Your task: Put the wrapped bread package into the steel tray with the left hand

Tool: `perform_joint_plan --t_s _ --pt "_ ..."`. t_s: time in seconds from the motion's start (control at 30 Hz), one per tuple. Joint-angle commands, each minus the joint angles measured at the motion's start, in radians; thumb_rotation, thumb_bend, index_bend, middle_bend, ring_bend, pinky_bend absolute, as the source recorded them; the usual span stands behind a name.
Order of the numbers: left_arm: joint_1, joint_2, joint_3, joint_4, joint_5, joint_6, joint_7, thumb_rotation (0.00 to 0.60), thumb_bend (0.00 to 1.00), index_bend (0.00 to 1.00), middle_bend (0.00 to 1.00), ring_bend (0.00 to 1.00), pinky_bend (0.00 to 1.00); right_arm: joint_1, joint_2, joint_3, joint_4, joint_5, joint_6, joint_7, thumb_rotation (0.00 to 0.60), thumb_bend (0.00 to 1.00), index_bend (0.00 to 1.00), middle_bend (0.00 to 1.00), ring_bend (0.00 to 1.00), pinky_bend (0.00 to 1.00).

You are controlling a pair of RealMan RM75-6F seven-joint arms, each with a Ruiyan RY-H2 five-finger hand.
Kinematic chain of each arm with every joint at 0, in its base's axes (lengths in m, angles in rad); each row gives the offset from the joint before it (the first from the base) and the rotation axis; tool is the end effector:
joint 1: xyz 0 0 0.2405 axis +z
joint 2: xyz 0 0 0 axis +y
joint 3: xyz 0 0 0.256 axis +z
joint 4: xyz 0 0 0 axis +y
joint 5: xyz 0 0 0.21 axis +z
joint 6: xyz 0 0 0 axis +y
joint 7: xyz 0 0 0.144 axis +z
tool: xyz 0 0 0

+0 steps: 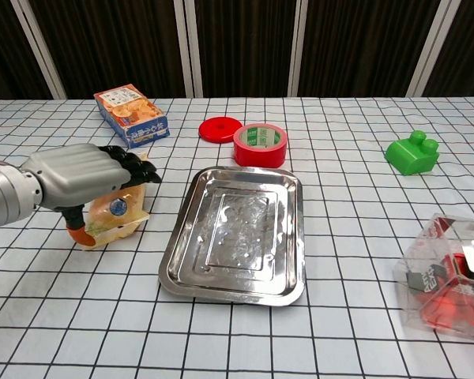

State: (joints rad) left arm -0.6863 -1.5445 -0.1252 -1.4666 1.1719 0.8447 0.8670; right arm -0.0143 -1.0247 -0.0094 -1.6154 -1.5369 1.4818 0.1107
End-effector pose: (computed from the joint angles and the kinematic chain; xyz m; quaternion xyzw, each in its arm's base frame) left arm -0.1744 0.3185 -0.0356 -0.8581 -0.1686 -0.2006 0.4416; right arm -0.3328 -0.1365 0.1793 0.5887 -0.4339 0.3527 0.5838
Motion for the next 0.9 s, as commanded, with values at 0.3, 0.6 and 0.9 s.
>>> perform_joint_plan --t_s 0.3,0.6,0.9 --pt "-0.018 -0.052 0.027 0.06 -0.019 0.074 0.039 0.6 0.06 0.31 0.44 0.34 0.34 0.001 0.003 0.002 -0.002 0.008 -0.005 0.001 0.6 0.3 0.0 0.0 0.0 0.0" --pt "-0.02 -0.057 0.034 0.052 0.001 0.134 0.028 0.6 0.09 0.33 0.48 0.39 0.39 -0.001 0.007 0.0 -0.004 0.004 -0.001 0.006 0.6 0.3 0.0 0.0 0.0 0.0" --pt "-0.047 -0.045 -0.004 -0.046 0.091 0.226 0.005 0.6 0.09 0.34 0.47 0.39 0.38 0.0 0.015 -0.004 -0.008 -0.007 -0.003 0.026 0.6 0.3 0.0 0.0 0.0 0.0"
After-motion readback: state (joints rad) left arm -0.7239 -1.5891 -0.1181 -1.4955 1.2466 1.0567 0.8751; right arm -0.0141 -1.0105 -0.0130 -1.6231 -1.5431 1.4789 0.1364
